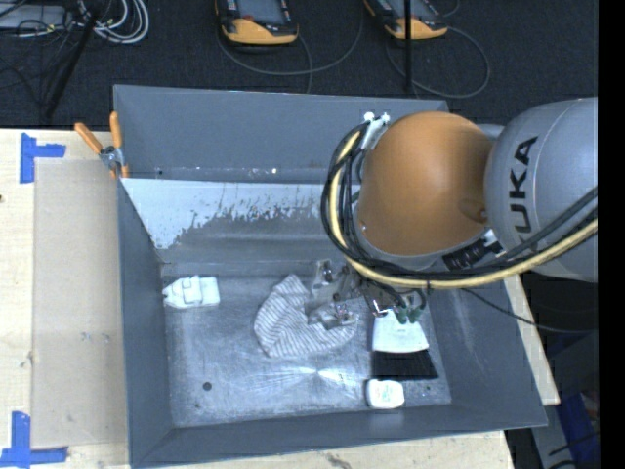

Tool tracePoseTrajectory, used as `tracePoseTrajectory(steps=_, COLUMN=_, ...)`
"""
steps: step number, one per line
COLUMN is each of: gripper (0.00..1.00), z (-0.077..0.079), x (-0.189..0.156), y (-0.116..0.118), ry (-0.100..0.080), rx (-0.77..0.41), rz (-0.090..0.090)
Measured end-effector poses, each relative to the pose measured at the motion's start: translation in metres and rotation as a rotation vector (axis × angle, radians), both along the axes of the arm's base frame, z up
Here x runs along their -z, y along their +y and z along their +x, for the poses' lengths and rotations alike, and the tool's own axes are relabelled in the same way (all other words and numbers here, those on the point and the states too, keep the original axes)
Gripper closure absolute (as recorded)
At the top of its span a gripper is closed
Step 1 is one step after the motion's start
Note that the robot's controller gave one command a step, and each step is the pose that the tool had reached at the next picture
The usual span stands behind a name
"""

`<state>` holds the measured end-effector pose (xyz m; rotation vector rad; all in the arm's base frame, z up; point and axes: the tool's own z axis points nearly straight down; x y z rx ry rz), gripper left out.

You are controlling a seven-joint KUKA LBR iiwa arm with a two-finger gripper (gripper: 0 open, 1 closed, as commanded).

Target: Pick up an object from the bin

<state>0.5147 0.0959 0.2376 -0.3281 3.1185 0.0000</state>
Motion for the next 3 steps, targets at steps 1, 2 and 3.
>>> tracePoseTrajectory(steps=1, gripper=0.0, z=-0.015, x=0.073, y=-0.007, ry=0.009, rx=0.167, rz=0.0)
tracePoseTrajectory(steps=2, gripper=0.0, z=-0.015, x=0.073, y=-0.007, ry=0.008, rx=0.167, rz=0.0)
tracePoseTrajectory(steps=3, gripper=1.0, z=0.055, x=0.16, y=-0.009, ry=0.007, rx=0.107, rz=0.003)
